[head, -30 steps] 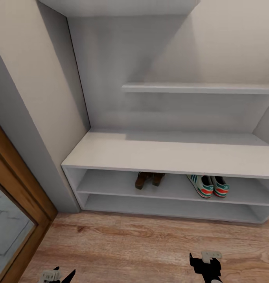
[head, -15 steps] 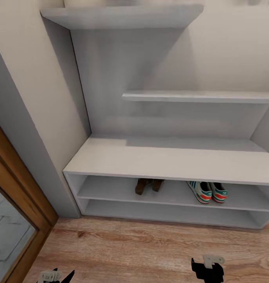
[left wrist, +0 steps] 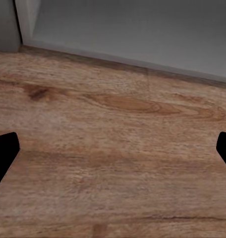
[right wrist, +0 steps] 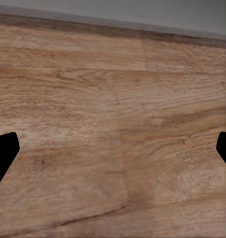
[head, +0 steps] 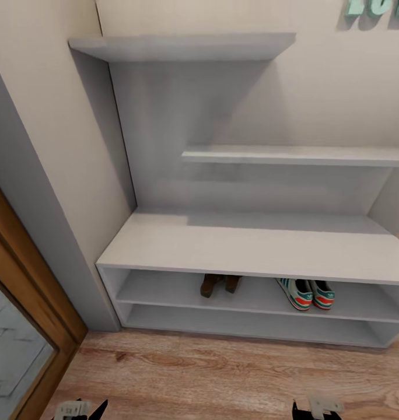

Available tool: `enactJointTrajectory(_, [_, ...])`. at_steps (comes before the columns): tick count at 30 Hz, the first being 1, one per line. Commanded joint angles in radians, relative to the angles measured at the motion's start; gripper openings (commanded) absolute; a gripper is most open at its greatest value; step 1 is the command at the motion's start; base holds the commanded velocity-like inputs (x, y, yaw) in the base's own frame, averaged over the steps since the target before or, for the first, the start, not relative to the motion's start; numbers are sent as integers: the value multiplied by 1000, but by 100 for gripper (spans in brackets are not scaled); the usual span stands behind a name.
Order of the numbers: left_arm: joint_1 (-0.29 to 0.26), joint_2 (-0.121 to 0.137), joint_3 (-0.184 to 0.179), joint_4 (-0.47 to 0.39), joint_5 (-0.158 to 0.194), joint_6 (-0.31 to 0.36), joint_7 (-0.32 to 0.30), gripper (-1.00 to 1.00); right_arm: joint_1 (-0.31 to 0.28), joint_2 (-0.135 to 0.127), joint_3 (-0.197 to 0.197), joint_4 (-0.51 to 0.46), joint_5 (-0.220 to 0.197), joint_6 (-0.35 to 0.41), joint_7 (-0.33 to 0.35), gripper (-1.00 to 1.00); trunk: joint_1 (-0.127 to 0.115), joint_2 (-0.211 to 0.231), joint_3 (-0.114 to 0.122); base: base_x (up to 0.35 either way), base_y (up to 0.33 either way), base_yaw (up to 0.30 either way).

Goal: Pick up the two gym shoes and the two sandals from the corridor floor and place them onto the hallstand (shoe rack) in the corridor, making sure they are on the rack and not on the floor. Arrange them so the two gym shoes are next to each other and the two sandals are next to each other.

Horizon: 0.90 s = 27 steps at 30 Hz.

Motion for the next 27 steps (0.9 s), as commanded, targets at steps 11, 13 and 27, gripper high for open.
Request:
enactJointTrajectory(11, [-1,-4,8,1,-10,-6,22,100,35,9,6,1,-2,-1,-1,100,-42,77,50,0,0,0])
enactJointTrajectory(13, [-1,-3,8,1,-10,-7,23,100,53,12,6,1,-2,0,-2,100,-50,91,56,0,0,0])
enactJointTrajectory(27, [-1,-1,10,14,-8,-7,24,100,64,16,5,0,-7,2,-1,100,-100,182,98,0,0,0])
